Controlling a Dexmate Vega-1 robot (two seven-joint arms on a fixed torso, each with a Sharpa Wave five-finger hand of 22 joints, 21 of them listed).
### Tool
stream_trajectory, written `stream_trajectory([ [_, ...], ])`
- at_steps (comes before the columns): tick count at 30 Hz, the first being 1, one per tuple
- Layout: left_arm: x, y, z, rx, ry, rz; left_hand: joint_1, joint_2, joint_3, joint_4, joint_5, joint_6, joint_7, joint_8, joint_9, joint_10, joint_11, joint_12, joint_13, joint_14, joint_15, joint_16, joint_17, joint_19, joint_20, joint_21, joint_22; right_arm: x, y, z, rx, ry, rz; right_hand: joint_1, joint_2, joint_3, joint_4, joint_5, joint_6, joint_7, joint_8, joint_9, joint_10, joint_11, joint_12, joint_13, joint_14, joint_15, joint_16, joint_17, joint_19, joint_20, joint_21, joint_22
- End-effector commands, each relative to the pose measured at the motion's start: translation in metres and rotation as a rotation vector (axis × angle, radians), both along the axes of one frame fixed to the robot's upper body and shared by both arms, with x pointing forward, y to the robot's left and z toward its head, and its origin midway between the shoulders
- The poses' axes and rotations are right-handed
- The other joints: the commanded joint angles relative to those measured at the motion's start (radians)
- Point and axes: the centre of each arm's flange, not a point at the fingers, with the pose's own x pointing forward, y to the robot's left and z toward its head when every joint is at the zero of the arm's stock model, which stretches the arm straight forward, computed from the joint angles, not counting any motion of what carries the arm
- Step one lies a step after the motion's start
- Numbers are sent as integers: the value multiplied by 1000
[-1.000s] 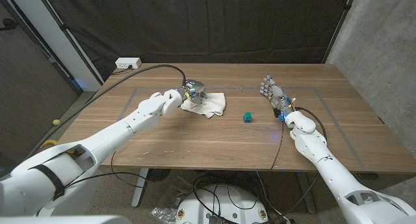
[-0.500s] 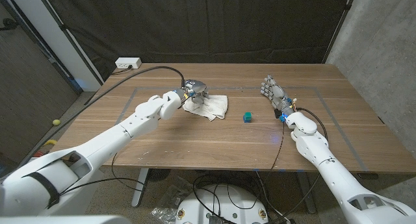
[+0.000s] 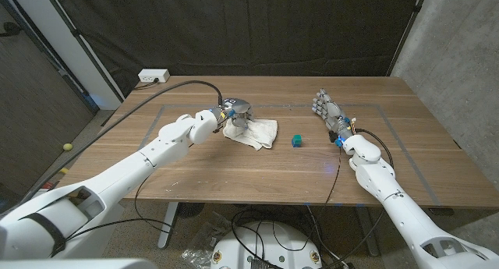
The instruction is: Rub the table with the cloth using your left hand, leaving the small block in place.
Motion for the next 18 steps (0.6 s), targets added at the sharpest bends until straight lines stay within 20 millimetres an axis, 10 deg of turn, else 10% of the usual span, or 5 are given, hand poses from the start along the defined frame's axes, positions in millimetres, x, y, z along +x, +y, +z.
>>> stream_trajectory([
  [1,-13,-11,-5,21,73,-69,9,16,-4,4,5,30,40,11,6,4,-9,36,167,-7,-65,-6,7,-11,0,10,0,-10,4,-1,-5,-13,-4,-10,1,5,2,-3,7,0,0,2,5,5,2,2,-2,6,2,2,1,11,-1,5],
  [18,-50,-24,-8,84,115,-158,13,11,-8,3,9,39,39,13,5,6,-9,53,194,2,-66,-21,22,-19,1,28,-11,-20,12,-1,-5,-34,-3,-15,-2,5,3,-3,7,0,-1,2,5,5,2,2,-2,7,3,3,0,12,-4,5],
])
